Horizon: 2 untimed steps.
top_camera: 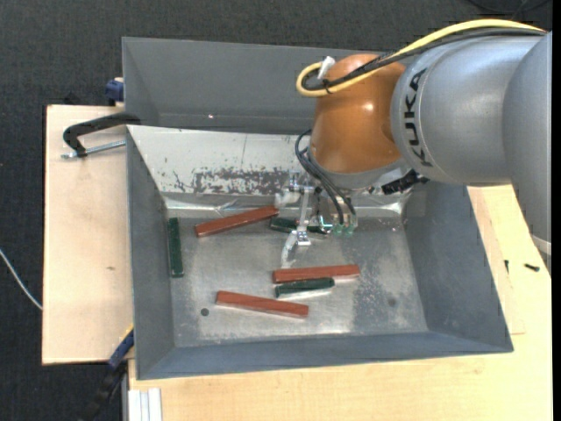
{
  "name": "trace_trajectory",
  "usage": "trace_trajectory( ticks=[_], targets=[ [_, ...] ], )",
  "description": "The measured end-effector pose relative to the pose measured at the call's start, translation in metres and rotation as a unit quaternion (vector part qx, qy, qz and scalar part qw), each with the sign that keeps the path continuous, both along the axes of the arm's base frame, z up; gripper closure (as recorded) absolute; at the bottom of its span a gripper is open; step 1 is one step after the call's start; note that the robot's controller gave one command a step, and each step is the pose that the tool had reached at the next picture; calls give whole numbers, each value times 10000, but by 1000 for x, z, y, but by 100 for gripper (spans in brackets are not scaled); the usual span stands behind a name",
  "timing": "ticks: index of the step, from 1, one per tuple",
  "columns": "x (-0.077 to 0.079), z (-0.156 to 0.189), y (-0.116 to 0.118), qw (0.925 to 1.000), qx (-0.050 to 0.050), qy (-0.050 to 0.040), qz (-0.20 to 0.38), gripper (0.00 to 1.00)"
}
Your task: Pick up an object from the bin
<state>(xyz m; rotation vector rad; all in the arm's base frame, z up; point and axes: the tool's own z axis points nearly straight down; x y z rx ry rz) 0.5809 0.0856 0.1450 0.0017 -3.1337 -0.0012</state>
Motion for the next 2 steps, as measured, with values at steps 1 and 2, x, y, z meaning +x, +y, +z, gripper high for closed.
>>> trace_trajectory(
  ticks=[1, 2],
  targets=[
    [2, 5, 0, 10000, 4, -43, -7, 0],
    [14, -62, -26, 9998, 24, -111, -155, 100]
  ],
)
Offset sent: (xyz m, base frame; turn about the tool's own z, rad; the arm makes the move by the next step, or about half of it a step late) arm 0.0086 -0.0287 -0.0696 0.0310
